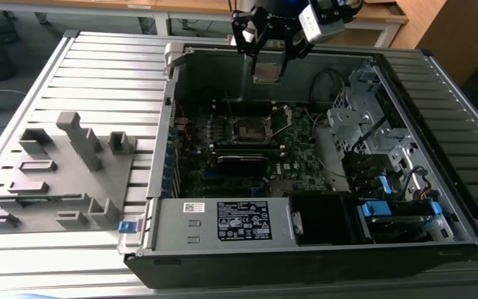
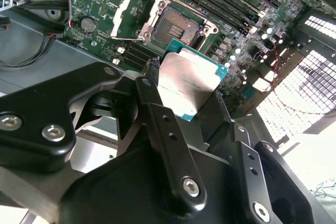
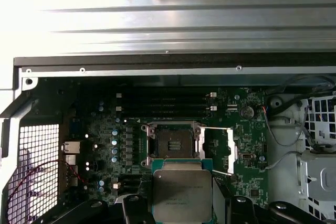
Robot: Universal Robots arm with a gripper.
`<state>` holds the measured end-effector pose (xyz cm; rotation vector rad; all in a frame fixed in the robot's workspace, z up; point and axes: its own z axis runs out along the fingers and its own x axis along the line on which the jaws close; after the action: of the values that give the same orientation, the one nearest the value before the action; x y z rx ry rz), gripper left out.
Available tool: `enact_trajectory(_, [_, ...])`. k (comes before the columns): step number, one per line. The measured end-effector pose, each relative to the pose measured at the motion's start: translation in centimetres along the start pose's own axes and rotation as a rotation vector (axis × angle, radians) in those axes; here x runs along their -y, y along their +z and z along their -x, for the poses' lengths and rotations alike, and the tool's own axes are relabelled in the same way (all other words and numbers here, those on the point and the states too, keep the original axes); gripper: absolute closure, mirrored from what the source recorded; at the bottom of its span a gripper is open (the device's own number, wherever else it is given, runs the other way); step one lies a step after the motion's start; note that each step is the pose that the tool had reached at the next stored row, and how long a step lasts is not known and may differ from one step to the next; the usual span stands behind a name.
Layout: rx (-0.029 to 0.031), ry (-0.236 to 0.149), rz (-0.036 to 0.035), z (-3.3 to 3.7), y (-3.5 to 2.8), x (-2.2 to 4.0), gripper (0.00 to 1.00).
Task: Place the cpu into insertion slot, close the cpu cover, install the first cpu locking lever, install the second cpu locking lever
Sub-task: 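Place the cpu into insertion slot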
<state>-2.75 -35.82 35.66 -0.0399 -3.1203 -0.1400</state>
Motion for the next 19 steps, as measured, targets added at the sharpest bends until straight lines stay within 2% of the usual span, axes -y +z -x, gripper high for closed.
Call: enact_trajectory(19, [0.0001,0.0,0.0001,0.01,0.47,0.04,0.46])
